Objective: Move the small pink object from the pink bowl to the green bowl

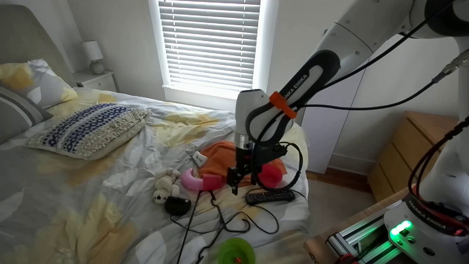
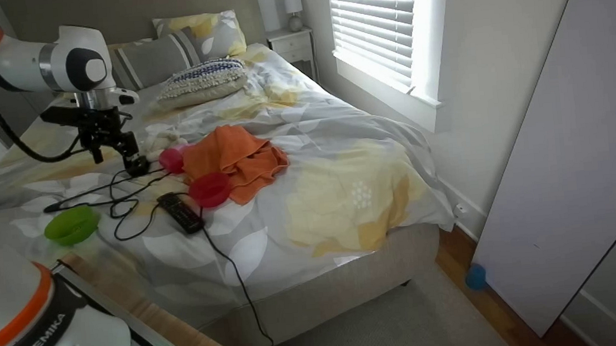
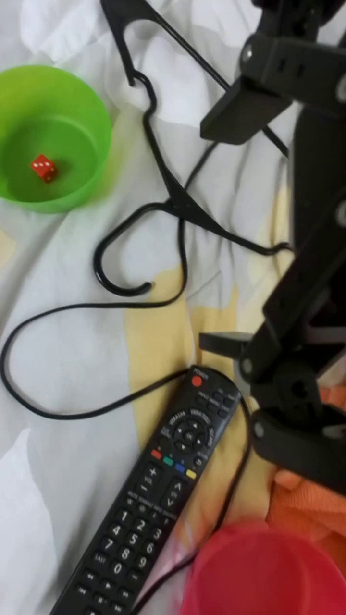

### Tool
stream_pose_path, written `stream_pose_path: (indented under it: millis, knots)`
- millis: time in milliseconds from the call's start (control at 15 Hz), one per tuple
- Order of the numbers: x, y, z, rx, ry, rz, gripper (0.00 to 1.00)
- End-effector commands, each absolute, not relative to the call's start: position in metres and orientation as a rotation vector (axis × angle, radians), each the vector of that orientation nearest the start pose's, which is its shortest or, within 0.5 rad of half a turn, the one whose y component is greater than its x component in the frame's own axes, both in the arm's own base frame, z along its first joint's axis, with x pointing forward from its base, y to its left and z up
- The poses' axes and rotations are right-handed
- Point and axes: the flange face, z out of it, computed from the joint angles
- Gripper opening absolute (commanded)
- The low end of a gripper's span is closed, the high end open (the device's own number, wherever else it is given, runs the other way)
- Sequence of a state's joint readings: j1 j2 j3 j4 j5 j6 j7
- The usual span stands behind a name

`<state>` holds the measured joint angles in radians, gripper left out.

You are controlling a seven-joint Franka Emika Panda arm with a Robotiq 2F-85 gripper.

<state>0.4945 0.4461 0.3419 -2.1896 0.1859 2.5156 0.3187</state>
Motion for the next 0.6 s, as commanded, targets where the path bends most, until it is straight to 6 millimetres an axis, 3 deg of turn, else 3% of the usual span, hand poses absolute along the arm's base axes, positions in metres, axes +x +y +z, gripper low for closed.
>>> stream_pose_path:
  millis: [0,533]
  knots:
    - [0.3675,0.4008,0.1875,-2.943,-0.458,0.302,1.00]
    - [0.3662,0.3924,0.1935,-2.959,-0.414,0.278,1.00]
